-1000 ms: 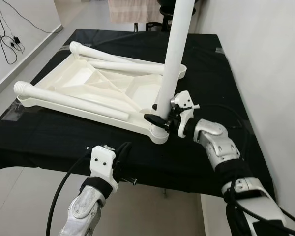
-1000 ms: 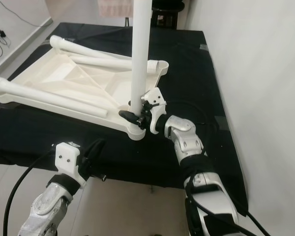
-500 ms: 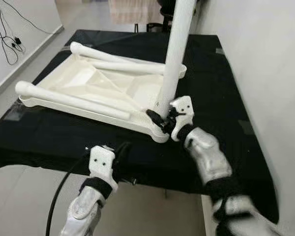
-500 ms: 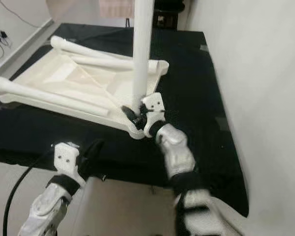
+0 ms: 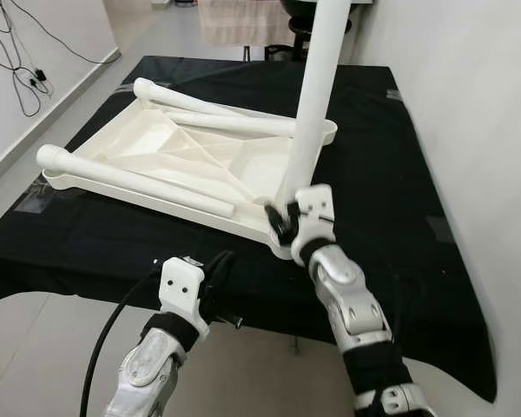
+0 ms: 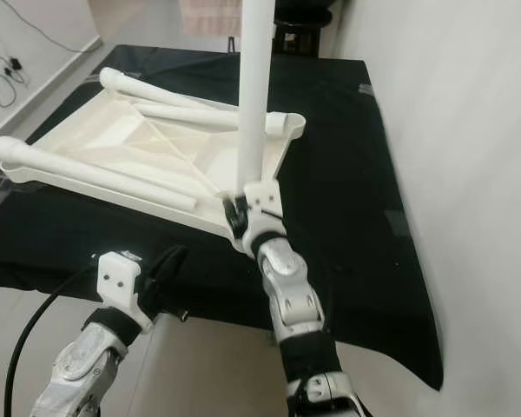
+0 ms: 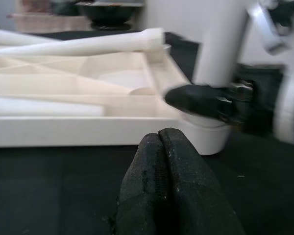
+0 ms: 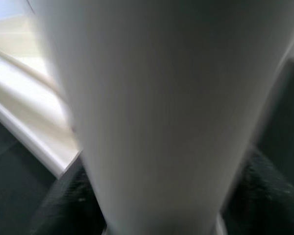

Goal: Building children table

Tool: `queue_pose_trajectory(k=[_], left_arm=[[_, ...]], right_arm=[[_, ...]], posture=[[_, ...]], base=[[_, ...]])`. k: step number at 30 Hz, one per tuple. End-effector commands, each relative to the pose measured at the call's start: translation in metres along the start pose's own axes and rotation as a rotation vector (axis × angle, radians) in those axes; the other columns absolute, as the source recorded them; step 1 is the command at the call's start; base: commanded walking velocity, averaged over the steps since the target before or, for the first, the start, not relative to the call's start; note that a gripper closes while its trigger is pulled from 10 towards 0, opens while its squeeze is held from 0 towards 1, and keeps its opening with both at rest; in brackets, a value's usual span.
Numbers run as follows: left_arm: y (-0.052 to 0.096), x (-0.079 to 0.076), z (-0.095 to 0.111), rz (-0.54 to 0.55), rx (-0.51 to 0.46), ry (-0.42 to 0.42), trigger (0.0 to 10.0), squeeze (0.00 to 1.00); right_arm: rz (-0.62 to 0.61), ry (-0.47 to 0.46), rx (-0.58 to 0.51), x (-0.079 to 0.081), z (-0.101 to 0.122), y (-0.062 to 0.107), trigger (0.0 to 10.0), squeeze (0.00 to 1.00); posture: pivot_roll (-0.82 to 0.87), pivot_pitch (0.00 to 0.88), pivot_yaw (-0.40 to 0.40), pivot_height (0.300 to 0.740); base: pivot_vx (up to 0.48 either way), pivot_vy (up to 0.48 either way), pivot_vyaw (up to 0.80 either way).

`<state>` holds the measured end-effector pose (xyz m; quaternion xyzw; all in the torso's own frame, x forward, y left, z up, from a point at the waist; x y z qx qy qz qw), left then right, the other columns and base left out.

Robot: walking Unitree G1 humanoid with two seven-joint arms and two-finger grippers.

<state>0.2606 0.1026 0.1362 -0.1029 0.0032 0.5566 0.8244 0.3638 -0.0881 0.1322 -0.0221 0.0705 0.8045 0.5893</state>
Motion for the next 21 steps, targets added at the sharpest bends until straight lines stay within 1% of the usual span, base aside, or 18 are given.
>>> queue_pose_trajectory(k=[1, 2, 3, 4, 6, 7, 8, 9, 10, 11, 12, 13, 14, 15, 17, 20, 21], left_arm=[[0.002, 0.002, -0.005, 0.003, 0.020, 0.011, 10.0, 0.00], [0.002, 0.002, -0.005, 0.003, 0.020, 0.011, 10.0, 0.00], [0.002, 0.001, -0.005, 0.002, 0.021, 0.012, 10.0, 0.00], [0.001, 0.001, -0.005, 0.001, 0.021, 0.013, 10.0, 0.00], [0.001, 0.001, -0.005, 0.001, 0.021, 0.013, 10.0, 0.00], [0.001, 0.000, -0.005, 0.001, 0.020, 0.014, 10.0, 0.00], [0.000, 0.000, -0.006, 0.002, 0.020, 0.014, 10.0, 0.00], [0.000, 0.000, -0.006, 0.002, 0.020, 0.014, 10.0, 0.00], [0.000, 0.000, -0.006, 0.002, 0.020, 0.014, 10.0, 0.00], [0.000, 0.000, -0.006, 0.002, 0.019, 0.014, 10.0, 0.00], [0.000, 0.000, -0.006, 0.002, 0.019, 0.014, 10.0, 0.00], [0.000, -0.001, -0.006, 0.003, 0.019, 0.014, 10.0, 0.00], [0.000, -0.001, -0.006, 0.004, 0.018, 0.014, 10.0, 0.00], [0.000, -0.001, -0.006, 0.004, 0.018, 0.014, 10.0, 0.00], [0.001, -0.001, -0.006, 0.004, 0.018, 0.014, 10.0, 0.00], [0.001, -0.001, -0.007, 0.004, 0.019, 0.014, 10.0, 0.00], [0.001, -0.001, -0.007, 0.004, 0.019, 0.014, 10.0, 0.00]], right_arm=[[0.077, -0.024, -0.037, 0.001, 0.013, -0.005, 10.0, 1.00], [0.077, -0.024, -0.037, 0.001, 0.013, -0.005, 10.0, 1.00], [0.115, -0.030, -0.063, 0.000, 0.021, -0.007, 10.0, 1.00], [0.184, -0.030, -0.091, -0.001, 0.030, -0.009, 10.0, 0.00], [0.184, -0.030, -0.091, -0.001, 0.030, -0.009, 10.0, 0.00], [0.353, 0.028, -0.106, -0.004, 0.038, -0.010, 10.0, 0.00], [0.432, 0.043, -0.104, -0.006, 0.040, -0.009, 10.0, 0.00], [0.474, 0.050, -0.101, -0.007, 0.040, -0.008, 10.0, 0.00], [0.474, 0.050, -0.101, -0.007, 0.040, -0.008, 10.0, 0.00], [0.529, 0.070, -0.104, -0.009, 0.040, -0.007, 10.0, 0.00], [0.529, 0.070, -0.104, -0.009, 0.040, -0.007, 10.0, 0.00], [0.604, 0.092, -0.108, -0.010, 0.042, -0.005, 10.0, 0.00], [0.651, 0.106, -0.100, -0.012, 0.042, -0.005, 10.0, 0.00], [0.651, 0.106, -0.100, -0.012, 0.042, -0.005, 10.0, 0.00], [0.689, 0.121, -0.083, -0.015, 0.041, -0.007, 10.0, 0.00], [0.697, 0.111, -0.079, -0.019, 0.042, -0.010, 10.0, 0.00], [0.698, 0.107, -0.080, -0.020, 0.042, -0.010, 0.0, 0.00]], posture=[[0.11, 0.122, -0.009, 0.740], [0.11, 0.122, -0.009, 0.740], [0.11, 0.122, -0.009, 0.740], [0.11, 0.120, -0.012, 0.740], [0.11, 0.120, -0.012, 0.740], [0.12, 0.119, -0.016, 0.740], [0.12, 0.119, -0.016, 0.740], [0.12, 0.119, -0.016, 0.740], [0.12, 0.119, -0.016, 0.740], [0.12, 0.117, -0.020, 0.740], [0.12, 0.117, -0.020, 0.740], [0.12, 0.116, -0.021, 0.740], [0.12, 0.116, -0.021, 0.740], [0.12, 0.116, -0.021, 0.740], [0.12, 0.115, -0.021, 0.740], [0.12, 0.114, -0.021, 0.740], [0.13, 0.114, -0.020, 0.740]], base=[[0.000, 0.000, 0.00], [0.000, 0.000, 0.00], [0.000, 0.000, 0.00], [0.000, 0.000, 0.00], [0.000, 0.000, 0.00], [0.000, 0.000, 0.00], [0.000, 0.000, 0.00], [0.000, 0.000, 0.00], [0.000, 0.000, 0.00], [0.000, 0.000, 0.00], [0.000, 0.000, 0.00], [0.000, 0.000, 0.00], [0.000, 0.000, 0.00], [0.000, 0.000, 0.00], [0.000, 0.000, 0.00], [0.000, 0.000, 0.00], [0.000, 0.000, 0.00]])
Point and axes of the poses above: a point about 5 cm out from each wrist's last joint towards the gripper, its own y axis pointing back from the gripper into the wrist, its own z axis along the axis of the wrist's last joint, x = y × z, the point moved 3 cm from there along -y, pointing out of the wrist towards the gripper, and after that the axes turned 5 degrees about y, right-handed, at the moved point
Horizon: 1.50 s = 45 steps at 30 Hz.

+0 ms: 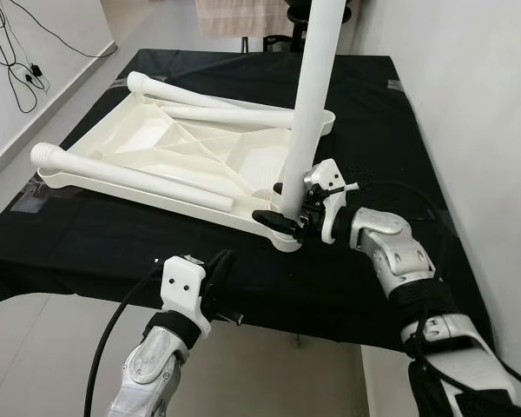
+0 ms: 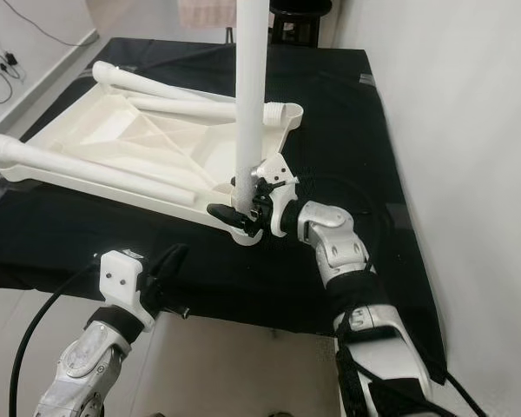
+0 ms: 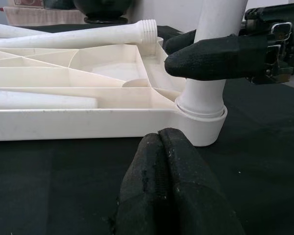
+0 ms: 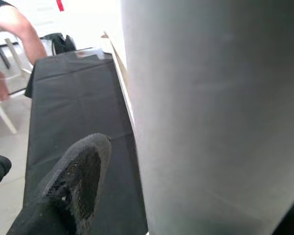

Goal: Building children table

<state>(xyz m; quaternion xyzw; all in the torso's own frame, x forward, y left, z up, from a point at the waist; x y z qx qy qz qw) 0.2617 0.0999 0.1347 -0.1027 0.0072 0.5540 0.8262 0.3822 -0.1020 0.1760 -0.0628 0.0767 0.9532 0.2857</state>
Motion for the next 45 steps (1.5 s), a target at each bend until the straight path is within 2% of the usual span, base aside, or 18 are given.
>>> queue_pose_trajectory(k=[1, 11, 14, 15, 16, 17, 18, 19, 22, 27, 28, 32, 33, 36, 37, 39, 40, 45], left_arm=[[0.002, 0.000, -0.005, 0.009, 0.014, 0.007, 10.0, 0.00], [0.004, 0.000, -0.005, 0.009, 0.017, 0.010, 10.0, 0.00], [0.006, 0.001, -0.005, 0.009, 0.017, 0.011, 10.0, 0.00], [0.006, 0.001, -0.005, 0.009, 0.017, 0.010, 10.0, 0.00], [0.006, 0.001, -0.005, 0.009, 0.017, 0.010, 10.0, 0.00], [0.007, 0.002, -0.005, 0.009, 0.017, 0.009, 10.0, 0.00], [0.007, 0.002, -0.005, 0.009, 0.017, 0.009, 10.0, 0.00], [0.007, 0.003, -0.004, 0.010, 0.016, 0.007, 10.0, 0.00], [0.006, 0.003, -0.004, 0.011, 0.017, 0.004, 10.0, 0.00], [0.005, 0.003, -0.004, 0.010, 0.020, 0.000, 10.0, 0.00], [0.005, 0.004, -0.004, 0.012, 0.019, -0.004, 10.0, 0.00], [0.005, 0.004, -0.003, 0.016, 0.017, -0.006, 10.0, 0.00], [0.005, 0.004, -0.003, 0.016, 0.016, -0.006, 10.0, 0.00], [0.005, 0.004, -0.003, 0.016, 0.016, -0.005, 10.0, 0.00], [0.005, 0.004, -0.003, 0.015, 0.016, -0.004, 10.0, 0.00], [0.005, 0.004, -0.003, 0.014, 0.016, -0.003, 10.0, 0.00], [0.004, 0.004, -0.003, 0.013, 0.017, -0.002, 10.0, 0.00], [0.004, 0.003, -0.004, 0.013, 0.018, -0.002, 10.0, 0.00]], right_arm=[[0.026, -0.002, -0.009, 0.003, 0.000, -0.003, 0.0, 0.00], [-0.052, -0.097, -0.082, -0.008, -0.003, 0.005, 0.0, 0.00], [-0.231, -0.138, -0.019, -0.012, -0.022, 0.010, 0.0, 0.00], [-0.551, -0.137, 0.122, -0.021, -0.044, 0.019, 0.0, 0.00], [-0.551, -0.137, 0.122, -0.021, -0.044, 0.019, 0.0, 0.00], [-0.834, -0.203, 0.192, -0.021, -0.061, 0.036, 0.0, 0.00], [-0.834, -0.203, 0.192, -0.021, -0.061, 0.036, 0.0, 0.00], [-0.879, -0.254, 0.226, 0.006, -0.071, 0.035, 0.0, 0.00], [-0.770, -0.219, 0.217, 0.037, -0.069, 0.016, 0.0, 0.00], [-0.728, -0.230, 0.157, 0.025, -0.060, -0.002, 0.0, 0.00], [-0.732, -0.244, 0.129, 0.020, -0.055, -0.006, 10.0, 0.00], [-0.695, -0.240, 0.078, 0.017, -0.044, -0.012, 10.0, 0.00], [-0.682, -0.238, 0.064, 0.018, -0.040, -0.014, 10.0, 1.00], [-0.599, -0.230, 0.006, 0.021, -0.026, -0.018, 10.0, 1.00], [-0.538, -0.223, -0.025, 0.019, -0.019, -0.018, 10.0, 0.24], [-0.498, -0.218, -0.045, 0.018, -0.013, -0.019, 10.0, 0.24], [-0.387, -0.234, -0.103, 0.012, 0.000, -0.017, 10.0, 0.00], [-0.220, -0.196, -0.143, 0.013, 0.012, -0.014, 10.0, 0.00]], posture=[[0.13, 0.114, -0.020, 0.740], [0.12, 0.113, -0.020, 0.740], [0.13, 0.117, -0.031, 0.740], [0.12, 0.123, -0.030, 0.740], [0.12, 0.123, -0.030, 0.740], [0.12, 0.123, -0.030, 0.740], [0.12, 0.123, -0.030, 0.740], [0.12, 0.136, -0.020, 0.740], [0.12, 0.124, -0.009, 0.740], [0.13, 0.126, -0.011, 0.740], [0.13, 0.126, -0.011, 0.740], [0.13, 0.127, -0.014, 0.740], [0.13, 0.127, -0.014, 0.740], [0.13, 0.125, -0.014, 0.740], [0.13, 0.124, -0.014, 0.740], [0.13, 0.124, -0.014, 0.740], [0.14, 0.120, -0.014, 0.740], [0.15, 0.119, -0.016, 0.740]], base=[[0.000, 0.000, 0.00], [0.000, 0.000, 0.00], [0.000, 0.000, 0.00], [0.000, 0.000, 0.00], [0.000, 0.000, 0.00], [0.000, 0.000, 0.00], [0.000, 0.000, 0.00], [0.000, 0.000, 0.00], [0.000, 0.000, 0.00], [0.000, 0.000, 0.00], [0.000, 0.000, 0.00], [0.000, 0.000, 0.00], [0.000, 0.000, 0.00], [0.000, 0.000, 0.00], [0.000, 0.000, 0.00], [0.000, 0.000, 0.00], [0.000, 0.000, 0.00], [0.000, 0.000, 0.00]])
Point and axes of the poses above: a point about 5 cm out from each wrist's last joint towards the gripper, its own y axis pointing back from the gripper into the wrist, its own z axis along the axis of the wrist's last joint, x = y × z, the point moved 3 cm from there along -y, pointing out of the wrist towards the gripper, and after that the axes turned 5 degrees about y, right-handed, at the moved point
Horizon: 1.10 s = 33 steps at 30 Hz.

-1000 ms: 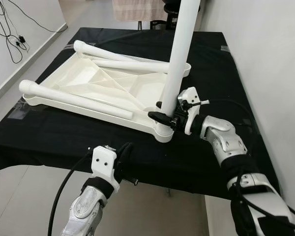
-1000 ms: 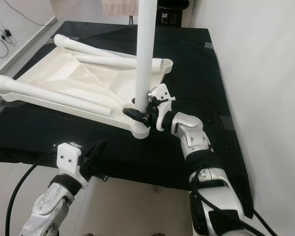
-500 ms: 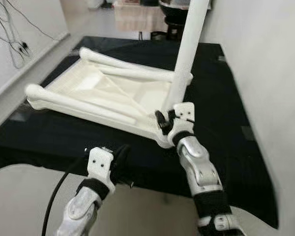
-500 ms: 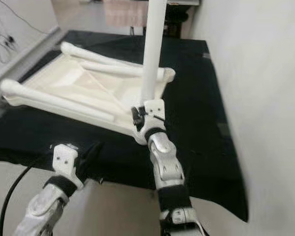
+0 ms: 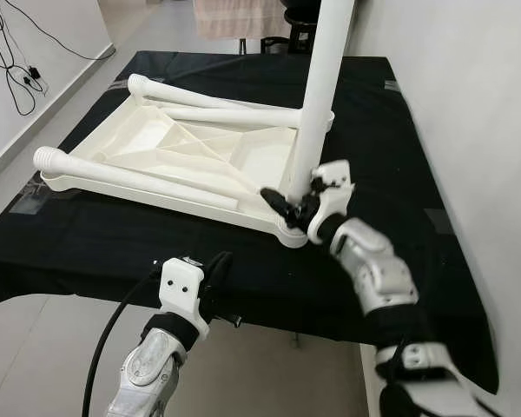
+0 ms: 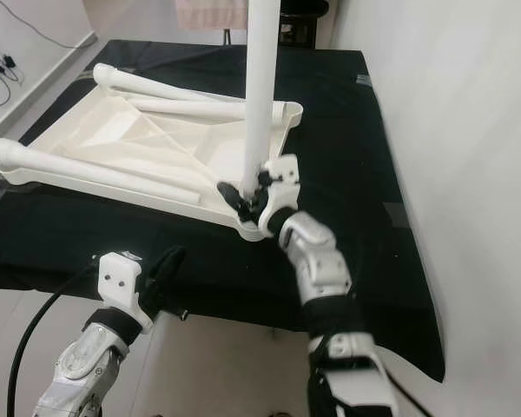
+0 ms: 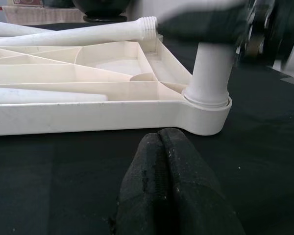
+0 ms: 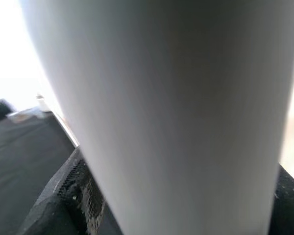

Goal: Building children table

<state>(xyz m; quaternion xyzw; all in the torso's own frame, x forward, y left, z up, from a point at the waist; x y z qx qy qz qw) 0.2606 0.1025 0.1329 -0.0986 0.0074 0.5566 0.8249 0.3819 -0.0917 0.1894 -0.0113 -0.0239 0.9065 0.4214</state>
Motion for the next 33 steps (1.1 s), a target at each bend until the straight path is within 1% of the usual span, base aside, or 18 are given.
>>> queue_pose_trajectory(k=[1, 3, 5, 6, 9, 10, 11, 20, 22, 24, 25, 26, 27, 28, 29, 30, 31, 33], left_arm=[[0.001, 0.001, -0.003, 0.007, 0.010, 0.003, 10.0, 0.00], [0.001, 0.000, -0.003, 0.007, 0.010, 0.004, 10.0, 0.00], [0.001, 0.000, -0.003, 0.007, 0.010, 0.005, 10.0, 0.00], [0.001, 0.000, -0.003, 0.006, 0.009, 0.006, 10.0, 0.00], [0.001, 0.000, -0.003, 0.006, 0.010, 0.006, 10.0, 0.00], [0.001, -0.001, -0.003, 0.005, 0.009, 0.007, 10.0, 0.00], [0.001, -0.001, -0.003, 0.005, 0.009, 0.007, 10.0, 0.00], [0.001, -0.001, -0.003, 0.006, 0.009, 0.008, 10.0, 0.00], [0.002, -0.001, -0.002, 0.007, 0.008, 0.008, 10.0, 0.00], [0.003, -0.001, -0.001, 0.007, 0.007, 0.009, 10.0, 0.00], [0.003, -0.001, -0.001, 0.007, 0.007, 0.009, 10.0, 0.00], [0.004, -0.001, -0.001, 0.007, 0.007, 0.008, 10.0, 0.00], [0.004, -0.001, -0.001, 0.007, 0.007, 0.008, 10.0, 0.00], [0.005, 0.000, -0.001, 0.007, 0.007, 0.008, 10.0, 0.00], [0.005, 0.000, 0.000, 0.007, 0.007, 0.008, 10.0, 0.00], [0.005, 0.001, 0.000, 0.006, 0.008, 0.007, 10.0, 0.00], [0.005, 0.002, 0.000, 0.006, 0.009, 0.007, 10.0, 0.00], [0.005, 0.002, 0.000, 0.005, 0.010, 0.007, 10.0, 0.00]], right_arm=[[0.162, 0.016, 0.020, 0.012, -0.005, 0.000, 10.0, 0.00], [0.307, 0.076, 0.037, 0.013, -0.006, 0.008, 10.0, 0.00], [0.328, 0.073, 0.050, 0.009, -0.007, 0.009, 10.0, 0.00], [0.327, 0.061, 0.059, 0.005, -0.009, 0.009, 8.7, 0.00], [0.323, 0.052, 0.065, 0.001, -0.010, 0.009, 8.7, 0.00], [0.322, 0.043, 0.075, -0.002, -0.012, 0.009, 0.8, 0.00], [0.316, 0.037, 0.083, -0.006, -0.013, 0.009, 0.0, 0.00], [0.245, 0.009, 0.098, -0.017, -0.018, 0.009, 0.0, 0.00], [0.220, 0.007, 0.114, -0.019, -0.029, 0.017, 0.0, 0.00], [0.113, -0.008, 0.145, -0.025, -0.044, 0.026, 0.0, 0.00], [0.113, -0.008, 0.145, -0.025, -0.044, 0.026, 0.0, 0.00], [-0.057, 0.007, 0.199, -0.033, -0.056, 0.031, 0.0, 0.00], [-0.057, 0.007, 0.199, -0.033, -0.056, 0.031, 0.0, 0.00], [-0.179, 0.025, 0.235, -0.039, -0.064, 0.035, 0.0, 0.00], [-0.460, -0.007, 0.289, -0.047, -0.076, 0.051, 0.0, 0.00], [-0.582, 0.017, 0.310, -0.034, -0.078, 0.063, 0.0, 0.00], [-0.646, 0.028, 0.312, -0.024, -0.076, 0.072, 0.0, 0.00], [-0.667, 0.024, 0.307, -0.021, -0.074, 0.073, 0.0, 0.00]], posture=[[0.15, 0.117, -0.018, 0.740], [0.14, 0.118, -0.019, 0.740], [0.14, 0.118, -0.019, 0.740], [0.14, 0.117, -0.018, 0.740], [0.14, 0.117, -0.018, 0.740], [0.14, 0.117, -0.020, 0.740], [0.15, 0.118, -0.020, 0.740], [0.15, 0.121, -0.021, 0.740], [0.14, 0.128, -0.022, 0.740], [0.14, 0.135, -0.021, 0.740], [0.14, 0.135, -0.021, 0.740], [0.13, 0.139, -0.023, 0.740], [0.13, 0.139, -0.023, 0.740], [0.13, 0.139, -0.023, 0.740], [0.13, 0.151, -0.023, 0.740], [0.13, 0.153, -0.014, 0.740], [0.13, 0.153, -0.014, 0.740], [0.11, 0.141, -0.004, 0.740]], base=[[0.000, 0.000, 0.00], [0.000, 0.000, 0.00], [0.000, 0.000, 0.00], [0.000, 0.000, 0.00], [0.000, 0.000, 0.00], [0.000, 0.000, 0.00], [0.000, 0.000, 0.00], [0.000, 0.000, 0.00], [0.000, 0.000, 0.00], [0.000, 0.000, 0.00], [0.000, 0.000, 0.00], [0.000, 0.000, 0.00], [0.000, 0.000, 0.00], [0.000, 0.000, 0.00], [0.000, 0.000, 0.00], [0.000, 0.000, 0.00], [0.000, 0.000, 0.00], [0.000, 0.000, 0.00]])
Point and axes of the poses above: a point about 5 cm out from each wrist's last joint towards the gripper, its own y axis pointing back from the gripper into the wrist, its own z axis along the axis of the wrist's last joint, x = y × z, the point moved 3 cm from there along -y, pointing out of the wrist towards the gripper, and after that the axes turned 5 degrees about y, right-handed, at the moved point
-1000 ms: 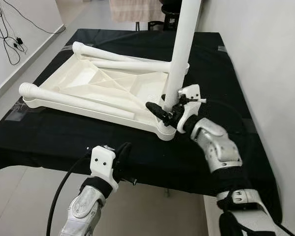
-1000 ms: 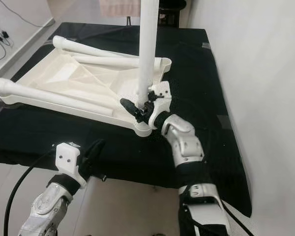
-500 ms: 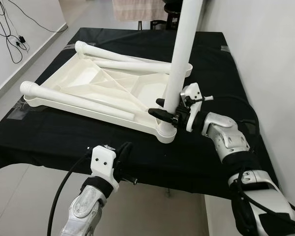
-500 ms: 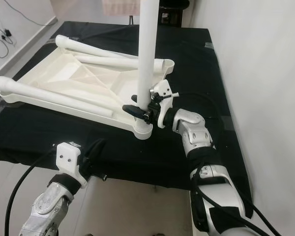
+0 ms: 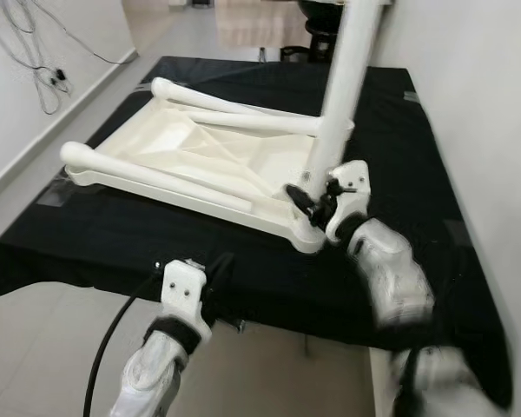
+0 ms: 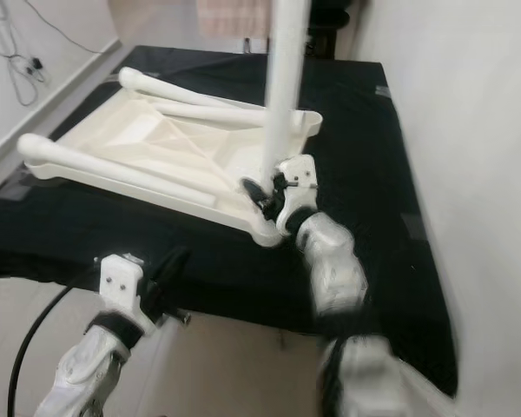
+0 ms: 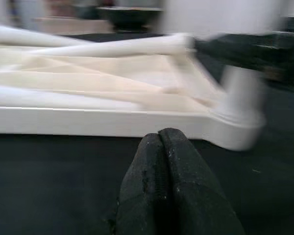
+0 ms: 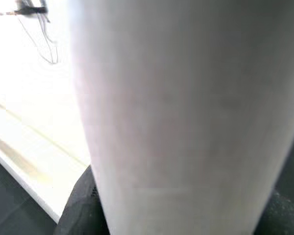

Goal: Building children table

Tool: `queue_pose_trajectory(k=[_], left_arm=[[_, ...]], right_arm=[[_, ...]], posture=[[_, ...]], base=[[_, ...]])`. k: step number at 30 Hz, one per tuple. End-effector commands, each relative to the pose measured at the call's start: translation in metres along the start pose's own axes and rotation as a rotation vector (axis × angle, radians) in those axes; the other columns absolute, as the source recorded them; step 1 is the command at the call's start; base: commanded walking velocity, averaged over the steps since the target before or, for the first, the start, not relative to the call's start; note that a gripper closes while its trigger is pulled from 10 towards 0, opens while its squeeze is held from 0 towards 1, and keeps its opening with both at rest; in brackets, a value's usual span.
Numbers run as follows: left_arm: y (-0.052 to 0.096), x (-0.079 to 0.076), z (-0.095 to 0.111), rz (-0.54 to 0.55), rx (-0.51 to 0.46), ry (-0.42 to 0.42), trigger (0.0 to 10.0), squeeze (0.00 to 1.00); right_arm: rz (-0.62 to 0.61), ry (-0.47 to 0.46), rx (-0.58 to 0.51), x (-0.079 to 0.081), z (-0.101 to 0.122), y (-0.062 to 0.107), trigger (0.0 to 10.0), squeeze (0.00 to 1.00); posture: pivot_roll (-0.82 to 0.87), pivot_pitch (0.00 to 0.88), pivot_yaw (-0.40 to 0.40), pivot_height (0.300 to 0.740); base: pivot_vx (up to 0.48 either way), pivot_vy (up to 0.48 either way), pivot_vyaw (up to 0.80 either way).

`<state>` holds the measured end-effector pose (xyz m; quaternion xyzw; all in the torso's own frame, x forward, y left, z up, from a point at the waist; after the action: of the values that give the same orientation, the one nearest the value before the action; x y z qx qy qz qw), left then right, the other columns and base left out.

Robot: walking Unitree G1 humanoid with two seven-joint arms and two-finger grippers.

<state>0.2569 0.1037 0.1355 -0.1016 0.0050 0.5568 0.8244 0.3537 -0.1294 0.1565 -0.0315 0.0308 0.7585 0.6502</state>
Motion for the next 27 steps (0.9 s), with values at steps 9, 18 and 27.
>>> queue_pose_trajectory(k=[9, 18, 27], left_arm=[[-0.001, 0.003, -0.005, 0.013, 0.016, 0.002, 10.0, 0.00], [-0.001, 0.001, -0.005, 0.006, 0.022, 0.009, 10.0, 0.00], [0.000, 0.001, -0.006, 0.008, 0.022, 0.009, 10.0, 0.00]], right_arm=[[-0.211, 0.050, 0.179, -0.066, -0.015, -0.037, 10.0, 0.00], [-0.297, 0.114, 0.119, -0.083, 0.015, -0.048, 10.0, 1.00], [-0.505, 0.161, 0.119, -0.137, 0.021, -0.040, 10.0, 1.00]], posture=[[0.13, 0.127, -0.016, 0.740], [0.15, 0.122, -0.018, 0.740], [0.14, 0.122, -0.017, 0.740]], base=[[0.000, 0.000, 0.00], [0.000, 0.000, 0.00], [0.000, 0.000, 0.00]])
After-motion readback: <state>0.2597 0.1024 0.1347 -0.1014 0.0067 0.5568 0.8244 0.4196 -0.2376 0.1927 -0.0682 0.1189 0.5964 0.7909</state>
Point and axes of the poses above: a point about 5 cm out from each wrist's last joint towards the gripper, its own y axis pointing back from the gripper into the wrist, its own z axis along the axis of the wrist's last joint, x = y × z, the point moved 3 cm from there along -y, pointing out of the wrist towards the gripper, and after that the axes turned 5 degrees about y, right-handed, at the moved point
